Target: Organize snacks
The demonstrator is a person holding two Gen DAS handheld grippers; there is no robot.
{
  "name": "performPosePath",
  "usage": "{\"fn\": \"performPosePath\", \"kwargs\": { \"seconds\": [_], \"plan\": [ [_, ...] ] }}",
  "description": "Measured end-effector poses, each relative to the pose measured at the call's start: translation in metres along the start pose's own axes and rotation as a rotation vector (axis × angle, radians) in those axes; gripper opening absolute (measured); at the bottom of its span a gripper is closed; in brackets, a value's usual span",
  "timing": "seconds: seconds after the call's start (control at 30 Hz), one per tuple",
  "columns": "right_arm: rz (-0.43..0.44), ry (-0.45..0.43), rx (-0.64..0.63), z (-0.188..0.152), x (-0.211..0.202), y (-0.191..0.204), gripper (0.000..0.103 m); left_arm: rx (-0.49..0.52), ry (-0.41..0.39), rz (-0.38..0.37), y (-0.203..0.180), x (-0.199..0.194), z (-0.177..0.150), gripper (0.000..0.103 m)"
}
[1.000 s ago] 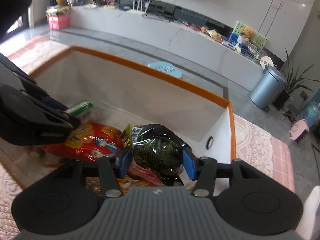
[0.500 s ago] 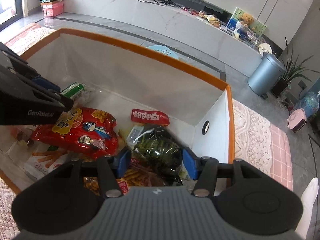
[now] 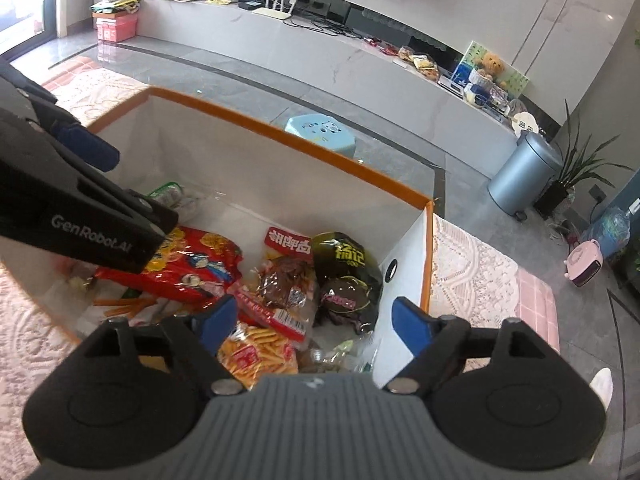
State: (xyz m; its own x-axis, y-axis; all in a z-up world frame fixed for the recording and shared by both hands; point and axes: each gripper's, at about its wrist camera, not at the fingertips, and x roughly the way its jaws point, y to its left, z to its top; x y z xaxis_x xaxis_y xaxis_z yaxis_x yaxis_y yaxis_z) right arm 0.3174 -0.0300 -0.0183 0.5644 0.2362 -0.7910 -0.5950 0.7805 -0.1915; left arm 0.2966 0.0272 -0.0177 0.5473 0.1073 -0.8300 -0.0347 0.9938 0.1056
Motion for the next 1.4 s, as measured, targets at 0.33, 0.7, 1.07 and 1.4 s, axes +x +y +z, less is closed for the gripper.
{"fn": "performPosePath", "kwargs": {
  "seconds": [0.33,0.7,1.07,1.4],
  "plan": [
    [-0.009,-0.159,0.067,-0.008,-0.085,-0.015,0.097,-0.136,-0.251,0.029,0.007,-0.078,-0.027,0.081],
    [-0.013,-0.397,0.217,-0.046,-0.186,-0.004,0.097,-0.22,-0.495,0.058,0.006,-0.155,-0.085,0.081],
    [-0.155,-0.523,0.273,-0.111,-0.219,0.042,0.097,-0.112,-0.6,0.191,-0.02,-0.17,-0.143,0.082],
    [-0.109,-0.446,0.326,-0.142,-0.185,0.059,0.099,-0.15,-0.458,0.204,-0.017,-0.131,-0.157,0.088]
  ]
}}
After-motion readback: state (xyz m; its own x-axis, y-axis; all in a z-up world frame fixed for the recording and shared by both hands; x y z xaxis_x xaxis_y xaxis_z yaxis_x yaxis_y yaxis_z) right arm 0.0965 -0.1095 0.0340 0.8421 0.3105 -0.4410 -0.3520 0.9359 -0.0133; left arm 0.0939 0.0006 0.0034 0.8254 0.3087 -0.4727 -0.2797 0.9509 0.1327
